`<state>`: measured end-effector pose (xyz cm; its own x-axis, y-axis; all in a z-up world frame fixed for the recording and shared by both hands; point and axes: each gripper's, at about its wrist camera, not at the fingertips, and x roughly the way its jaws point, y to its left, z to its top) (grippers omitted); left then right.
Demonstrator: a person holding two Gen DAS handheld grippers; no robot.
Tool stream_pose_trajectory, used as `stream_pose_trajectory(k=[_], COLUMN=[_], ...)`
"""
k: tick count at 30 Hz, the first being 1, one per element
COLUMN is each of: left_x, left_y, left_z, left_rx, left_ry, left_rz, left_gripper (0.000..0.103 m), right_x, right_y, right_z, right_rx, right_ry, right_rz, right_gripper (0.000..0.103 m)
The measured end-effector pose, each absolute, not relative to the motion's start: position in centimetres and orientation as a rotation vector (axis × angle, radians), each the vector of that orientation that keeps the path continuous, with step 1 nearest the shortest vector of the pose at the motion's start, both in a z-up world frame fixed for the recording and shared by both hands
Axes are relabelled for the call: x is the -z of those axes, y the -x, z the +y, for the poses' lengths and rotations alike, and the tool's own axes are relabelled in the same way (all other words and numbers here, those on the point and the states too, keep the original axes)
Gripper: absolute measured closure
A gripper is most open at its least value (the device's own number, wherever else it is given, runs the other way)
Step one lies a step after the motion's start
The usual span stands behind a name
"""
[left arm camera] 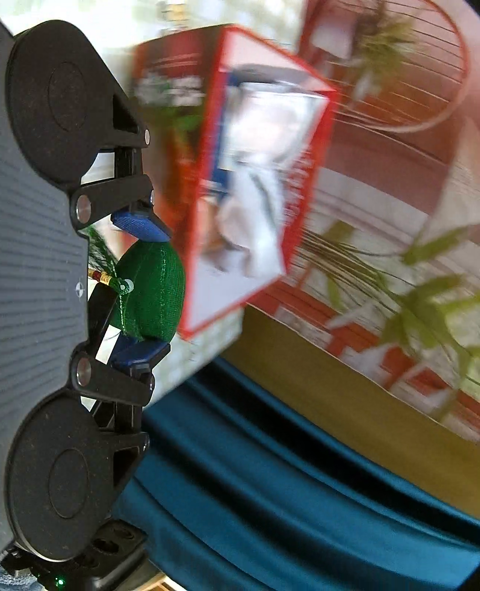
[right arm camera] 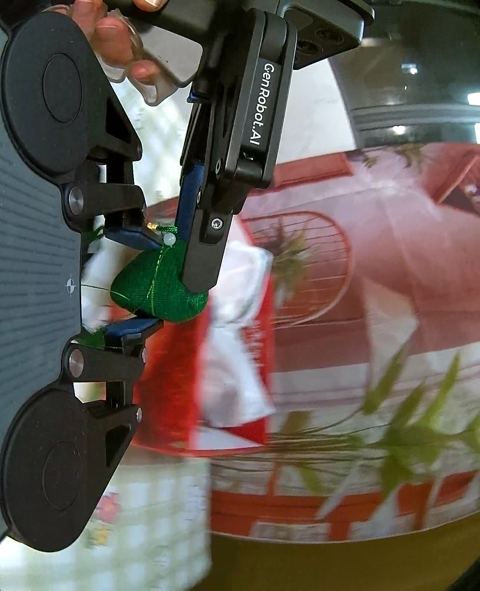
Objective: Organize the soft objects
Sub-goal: 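Lift the green knotted ornament with both grippers and carry it over the red box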
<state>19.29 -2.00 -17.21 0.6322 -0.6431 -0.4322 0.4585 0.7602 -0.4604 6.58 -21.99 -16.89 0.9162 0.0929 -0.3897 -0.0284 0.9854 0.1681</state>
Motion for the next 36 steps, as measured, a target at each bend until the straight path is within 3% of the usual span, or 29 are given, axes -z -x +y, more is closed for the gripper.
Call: stream_pose_trajectory(k=[8,16,24,36], left_x=[10.2,7.1,8.2,14.0], left_y=[-20.9,-22.5,-24.7,-28.2], left_z=[-2.1,-3.5,-4.2,-6.4], left_rx=[0.681,0.662,0.658,0.642], left_ry=[0.28,0.21,0.204,0.219], left_rz=[0.482,0.36,0.375,0.562], left_gripper=[0.043,0.043,0.042,0.042], right_x=[10.0,6.2,7.0,13.0], right_y=[-9.1,-12.0,-14.0,-15.5], right_z=[-23.3,-24.2,-25.7,-27.5], right_rx=[-0.074,-0.058,-0.031,0.002], right_ry=[-0.082,0.003,0.021,-0.027], right_rz=[0.297,0.221,0.233,0.382], right_gripper=[0.066,0.066,0.067,0.067])
